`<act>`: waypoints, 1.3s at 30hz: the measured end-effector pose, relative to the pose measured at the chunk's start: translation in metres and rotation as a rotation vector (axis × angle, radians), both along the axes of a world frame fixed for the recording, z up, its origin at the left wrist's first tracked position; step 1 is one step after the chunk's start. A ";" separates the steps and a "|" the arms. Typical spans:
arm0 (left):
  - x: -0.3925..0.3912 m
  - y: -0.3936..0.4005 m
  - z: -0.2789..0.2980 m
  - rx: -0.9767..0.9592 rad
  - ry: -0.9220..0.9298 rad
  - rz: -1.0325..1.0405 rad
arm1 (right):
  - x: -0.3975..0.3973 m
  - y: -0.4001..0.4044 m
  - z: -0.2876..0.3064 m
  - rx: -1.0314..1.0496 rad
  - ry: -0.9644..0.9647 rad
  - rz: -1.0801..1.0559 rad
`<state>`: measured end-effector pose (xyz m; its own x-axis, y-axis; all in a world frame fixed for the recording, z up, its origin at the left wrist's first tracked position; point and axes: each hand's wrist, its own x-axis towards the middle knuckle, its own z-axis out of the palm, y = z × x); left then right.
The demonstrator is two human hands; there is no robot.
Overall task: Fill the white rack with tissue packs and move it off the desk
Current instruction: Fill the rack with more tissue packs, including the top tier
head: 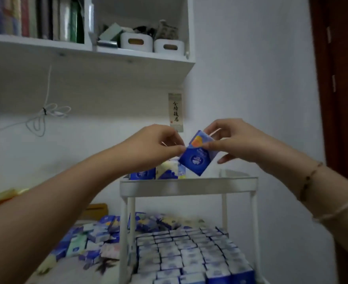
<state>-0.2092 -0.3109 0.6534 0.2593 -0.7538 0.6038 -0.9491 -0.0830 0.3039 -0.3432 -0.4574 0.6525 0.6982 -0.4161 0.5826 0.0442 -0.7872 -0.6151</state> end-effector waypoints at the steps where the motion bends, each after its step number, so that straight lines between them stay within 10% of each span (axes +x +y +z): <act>1: 0.008 -0.007 0.004 0.004 -0.004 0.021 | 0.010 -0.012 0.005 -0.005 -0.007 -0.040; 15: 0.096 -0.062 0.014 0.398 0.091 0.208 | 0.162 -0.082 -0.007 -0.347 0.394 -0.285; 28: 0.101 -0.010 -0.029 -0.292 0.209 0.208 | 0.075 -0.021 -0.055 -0.233 -0.176 -0.107; 39: 0.156 0.017 -0.111 -0.364 0.332 0.364 | 0.099 0.012 -0.152 -0.245 0.120 0.055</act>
<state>-0.0535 -0.2935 0.5426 0.6799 -0.3421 0.6486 -0.7290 -0.2191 0.6485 -0.2438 -0.4450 0.5001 0.7858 -0.2325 0.5732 0.0295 -0.9115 -0.4103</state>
